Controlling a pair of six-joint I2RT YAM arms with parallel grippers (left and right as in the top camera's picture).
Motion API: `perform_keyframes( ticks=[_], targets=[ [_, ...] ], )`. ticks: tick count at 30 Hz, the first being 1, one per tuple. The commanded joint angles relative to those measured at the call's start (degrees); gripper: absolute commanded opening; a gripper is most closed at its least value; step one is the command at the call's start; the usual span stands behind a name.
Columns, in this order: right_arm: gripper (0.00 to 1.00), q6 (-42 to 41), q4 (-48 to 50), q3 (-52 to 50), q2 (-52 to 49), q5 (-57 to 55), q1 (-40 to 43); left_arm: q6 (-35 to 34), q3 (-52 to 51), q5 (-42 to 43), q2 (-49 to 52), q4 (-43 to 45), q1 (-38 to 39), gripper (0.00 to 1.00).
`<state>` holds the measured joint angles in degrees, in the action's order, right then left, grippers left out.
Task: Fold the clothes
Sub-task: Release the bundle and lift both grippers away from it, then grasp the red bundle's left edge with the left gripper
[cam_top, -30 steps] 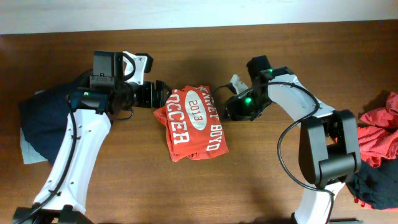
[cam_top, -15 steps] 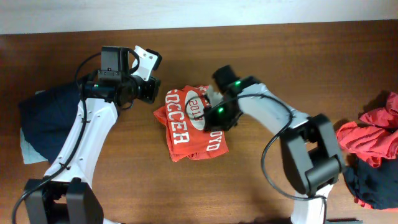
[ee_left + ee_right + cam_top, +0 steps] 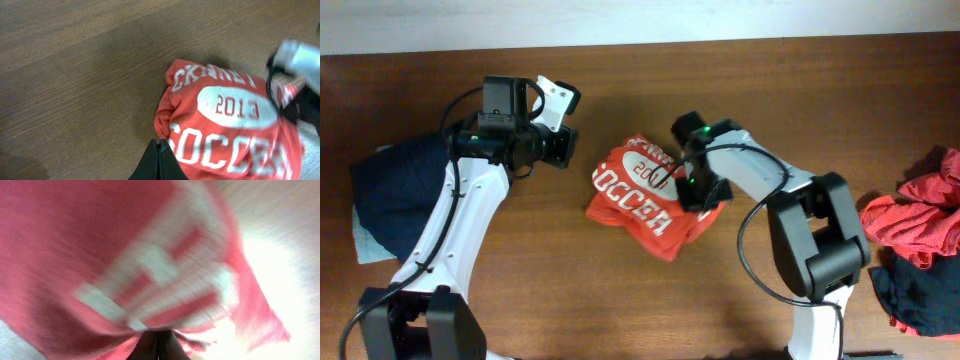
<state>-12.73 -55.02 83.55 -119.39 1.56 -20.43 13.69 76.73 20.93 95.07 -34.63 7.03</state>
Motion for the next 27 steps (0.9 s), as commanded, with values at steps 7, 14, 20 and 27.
perform_keyframes(
  ticks=[7,14,20,27],
  targets=[
    [0.08,12.1,-3.3,18.6,-2.9,-13.7,4.3,-0.7,0.2,3.7,0.6,0.1,2.0,0.45],
    [0.24,11.8,-18.6,30.6,-2.9,11.6,4.4,-10.3,0.2,3.7,9.3,-0.3,4.5,0.77],
    [0.25,7.3,-15.5,22.0,-2.9,18.8,3.9,-18.7,0.2,7.2,16.8,0.2,3.3,0.86],
    [0.19,2.5,-6.5,8.2,-2.9,19.0,4.0,-22.7,0.2,16.2,23.1,3.0,3.2,0.93]
  ],
)
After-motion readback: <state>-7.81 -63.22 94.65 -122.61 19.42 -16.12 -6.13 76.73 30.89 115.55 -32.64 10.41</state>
